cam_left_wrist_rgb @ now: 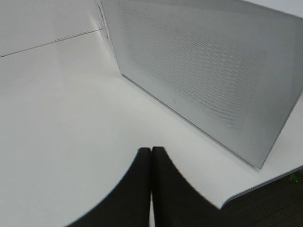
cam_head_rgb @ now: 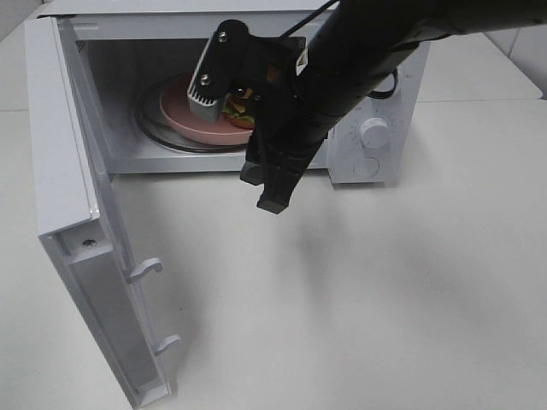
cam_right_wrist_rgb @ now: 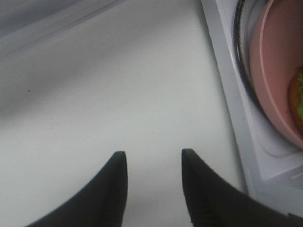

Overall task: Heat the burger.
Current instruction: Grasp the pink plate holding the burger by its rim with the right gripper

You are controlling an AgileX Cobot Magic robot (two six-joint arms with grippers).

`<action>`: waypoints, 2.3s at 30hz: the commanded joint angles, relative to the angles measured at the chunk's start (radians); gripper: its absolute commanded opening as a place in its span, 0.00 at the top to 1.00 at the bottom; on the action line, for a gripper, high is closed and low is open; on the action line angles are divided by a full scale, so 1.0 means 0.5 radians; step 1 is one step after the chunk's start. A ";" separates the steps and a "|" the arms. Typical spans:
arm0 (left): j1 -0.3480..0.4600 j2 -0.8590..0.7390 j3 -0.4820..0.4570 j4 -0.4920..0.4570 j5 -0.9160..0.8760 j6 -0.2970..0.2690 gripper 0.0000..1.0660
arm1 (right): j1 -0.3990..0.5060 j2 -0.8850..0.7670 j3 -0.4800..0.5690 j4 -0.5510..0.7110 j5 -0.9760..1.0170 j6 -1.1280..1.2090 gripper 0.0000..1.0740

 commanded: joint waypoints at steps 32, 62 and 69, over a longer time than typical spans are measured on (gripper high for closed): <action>0.002 -0.038 0.004 0.000 -0.026 -0.008 1.00 | 0.164 0.758 -0.708 -1.376 -0.198 0.760 0.38; 0.002 -0.038 0.004 0.000 -0.026 -0.008 1.00 | 0.002 0.938 -0.822 -1.694 -0.360 1.042 0.39; 0.002 -0.038 0.004 0.000 -0.026 -0.008 1.00 | -0.022 1.028 -0.930 -1.680 -0.360 1.058 0.39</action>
